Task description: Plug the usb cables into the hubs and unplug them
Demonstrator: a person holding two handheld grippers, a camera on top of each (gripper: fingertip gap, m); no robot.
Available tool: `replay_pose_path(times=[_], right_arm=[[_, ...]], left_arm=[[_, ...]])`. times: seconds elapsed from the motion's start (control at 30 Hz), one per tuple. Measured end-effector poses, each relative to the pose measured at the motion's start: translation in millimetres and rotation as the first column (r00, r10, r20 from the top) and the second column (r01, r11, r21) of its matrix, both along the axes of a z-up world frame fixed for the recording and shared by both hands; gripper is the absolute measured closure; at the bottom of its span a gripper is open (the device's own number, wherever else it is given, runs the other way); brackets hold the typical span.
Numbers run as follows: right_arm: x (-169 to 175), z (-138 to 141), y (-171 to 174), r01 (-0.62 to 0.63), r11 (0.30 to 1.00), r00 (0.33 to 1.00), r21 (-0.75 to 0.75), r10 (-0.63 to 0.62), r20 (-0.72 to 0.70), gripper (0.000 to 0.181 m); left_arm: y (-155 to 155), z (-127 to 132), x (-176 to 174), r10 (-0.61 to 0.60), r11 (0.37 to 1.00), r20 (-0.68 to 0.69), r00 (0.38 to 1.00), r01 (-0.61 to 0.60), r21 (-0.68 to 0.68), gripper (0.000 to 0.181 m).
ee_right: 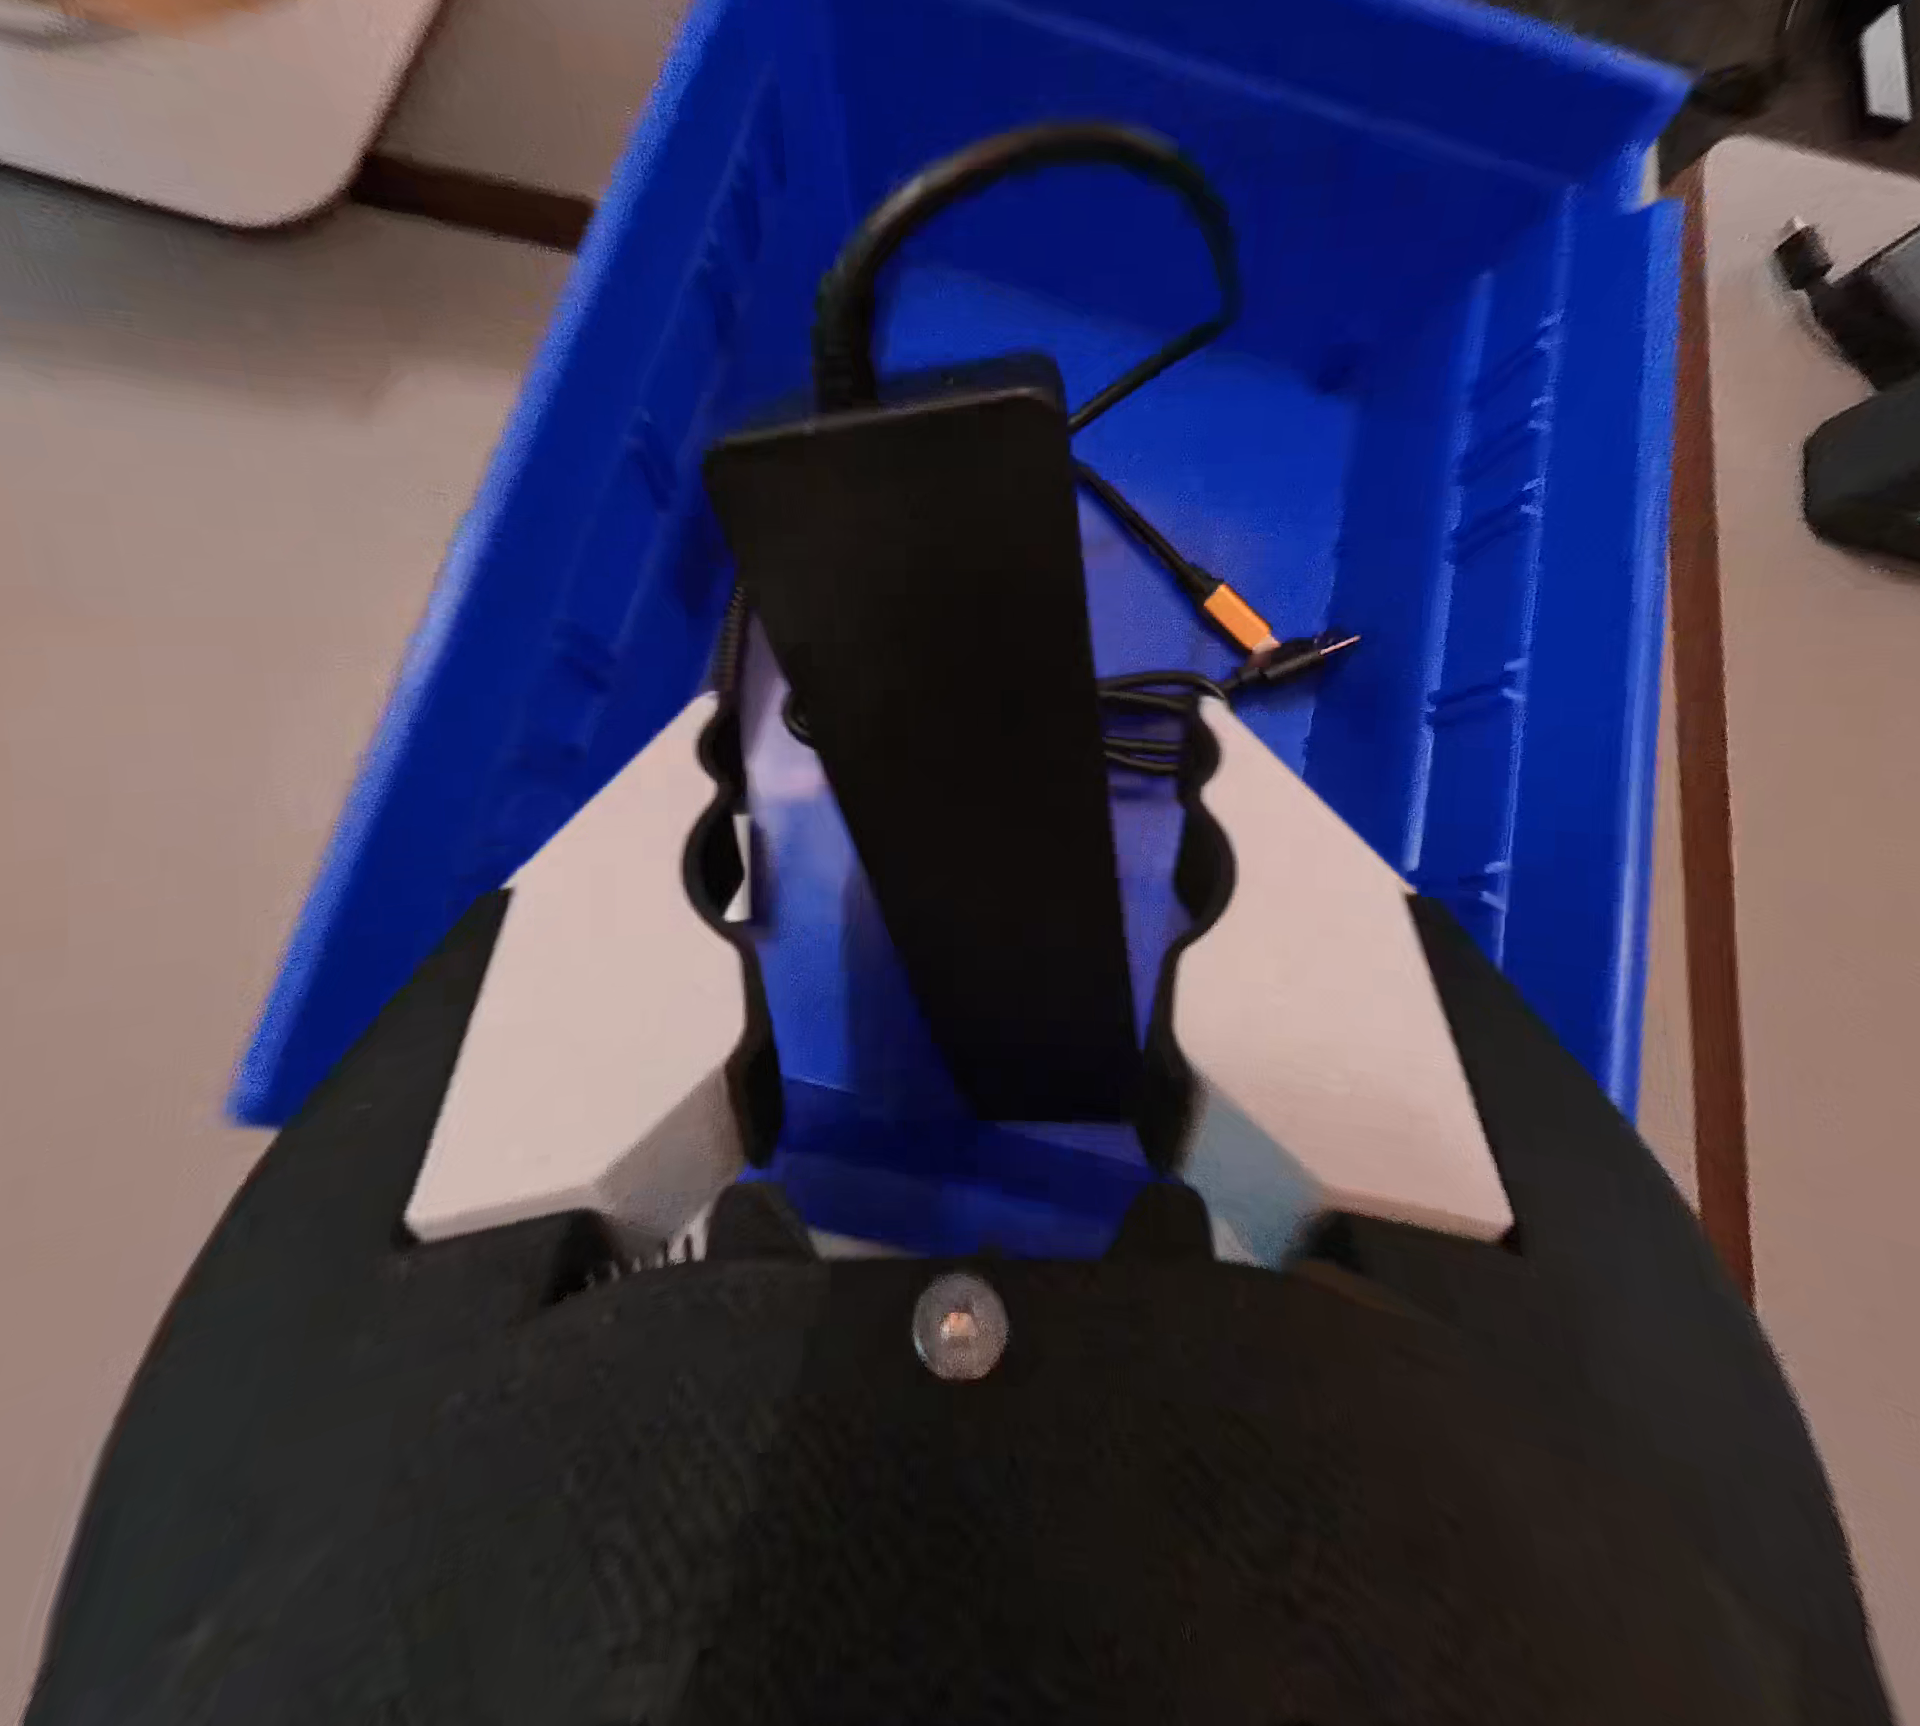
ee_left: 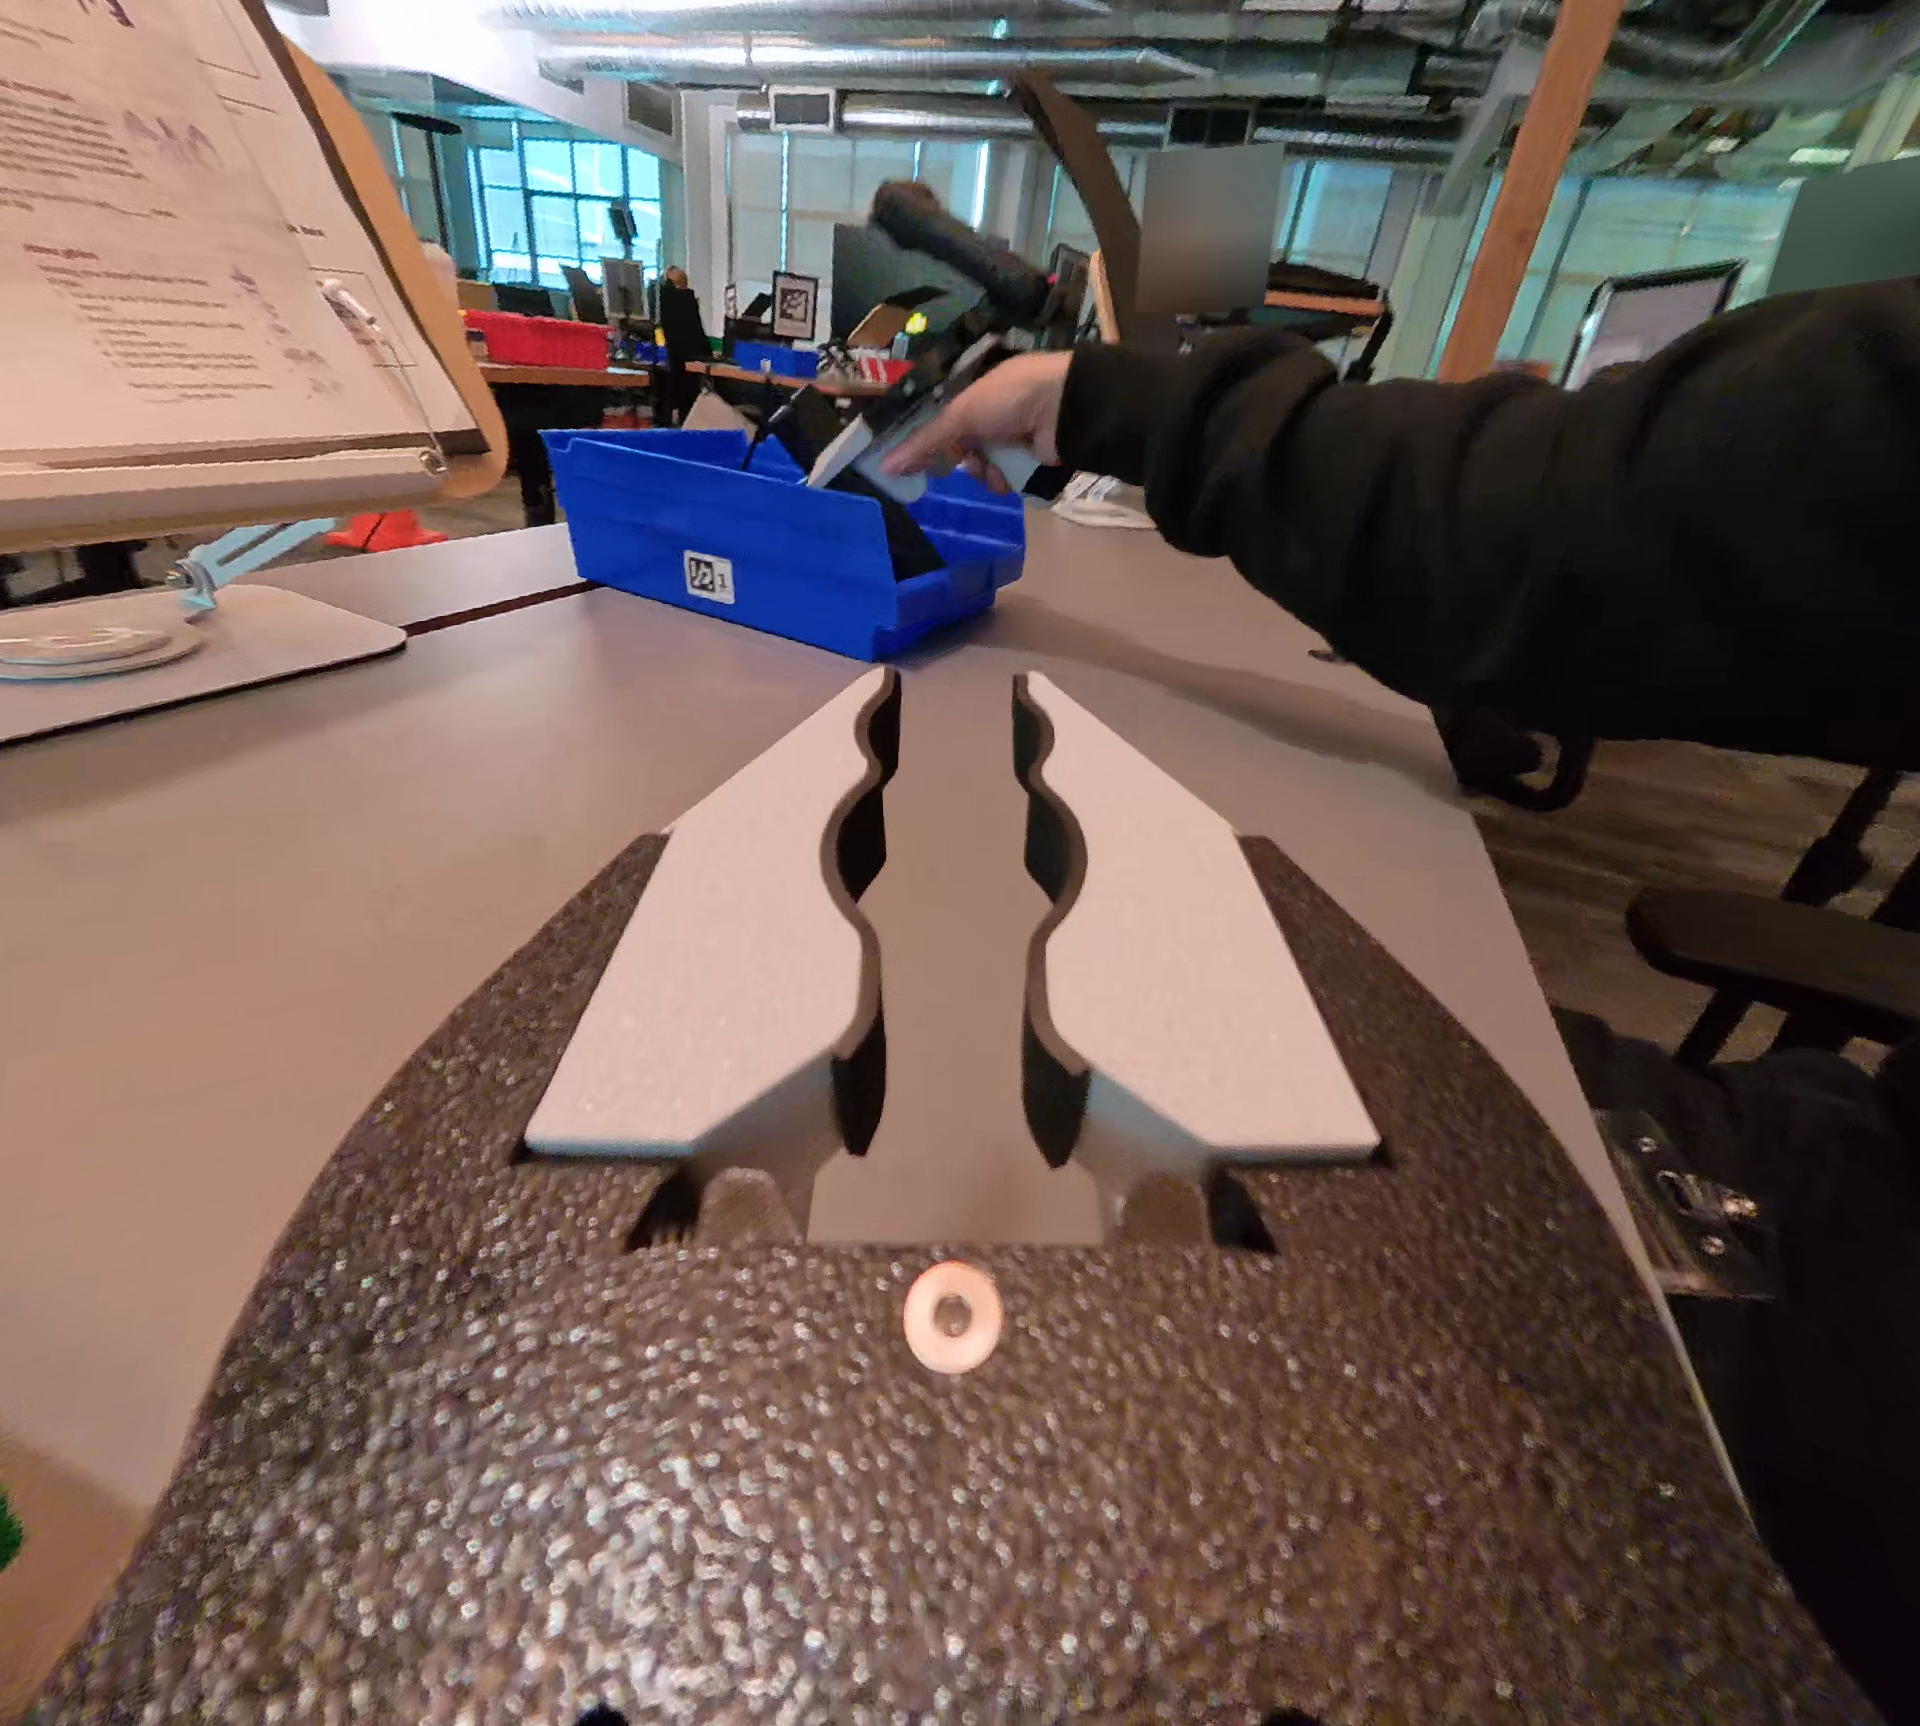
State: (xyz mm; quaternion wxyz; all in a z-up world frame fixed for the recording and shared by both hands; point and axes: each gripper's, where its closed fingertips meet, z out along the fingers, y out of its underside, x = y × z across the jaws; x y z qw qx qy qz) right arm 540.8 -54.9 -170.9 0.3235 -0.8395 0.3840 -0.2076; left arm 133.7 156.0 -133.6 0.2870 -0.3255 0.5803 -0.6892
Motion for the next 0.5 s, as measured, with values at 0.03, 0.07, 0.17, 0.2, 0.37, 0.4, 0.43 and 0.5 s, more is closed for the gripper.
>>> replay_pose_path(times=[0.03, 0.07, 0.17, 0.2, 0.37, 0.4, 0.43, 0.5], right_arm=[[-5, 11, 1, 0.01, 0.999, 1.0, 0.044, -0.011, 0.013, 0.089], [-11, 23, 0, 0.022, 0.996, 0.999, 0.091, -0.026, 0.038, 0.083], [-44, 65, 4, -0.015, 0.974, 0.986, 0.227, -0.023, 0.165, 0.072], [-62, 79, 11, -0.061, 0.96, 0.978, 0.274, 0.002, 0.211, 0.071], [-181, 114, 86, -0.447, 0.75, 0.884, 0.487, 0.287, 0.368, 0.08], [-206, 109, 104, -0.522, 0.695, 0.849, 0.494, 0.373, 0.373, 0.081], [-227, 102, 122, -0.583, 0.65, 0.812, 0.488, 0.444, 0.379, 0.083], [-254, 87, 152, -0.677, 0.583, 0.736, 0.448, 0.537, 0.414, 0.083]], left_arm=[[1, 1, 0, 0.015, 0.999, -0.006, 1.0, -0.014, 0.03, 0.16], [3, 3, -1, 0.032, 0.998, -0.014, 0.999, -0.031, 0.061, 0.159], [21, 5, -1, 0.132, 0.979, -0.075, 0.988, -0.118, 0.169, 0.154], [32, 7, -1, 0.178, 0.967, -0.093, 0.98, -0.157, 0.202, 0.154], [125, 34, 4, 0.44, 0.837, -0.187, 0.878, -0.326, 0.439, 0.152], [147, 42, 7, 0.476, 0.795, -0.192, 0.858, -0.327, 0.511, 0.15], [169, 48, 12, 0.503, 0.749, -0.208, 0.838, -0.304, 0.589, 0.148], [216, 53, 27, 0.55, 0.636, -0.257, 0.795, -0.199, 0.746, 0.144]])
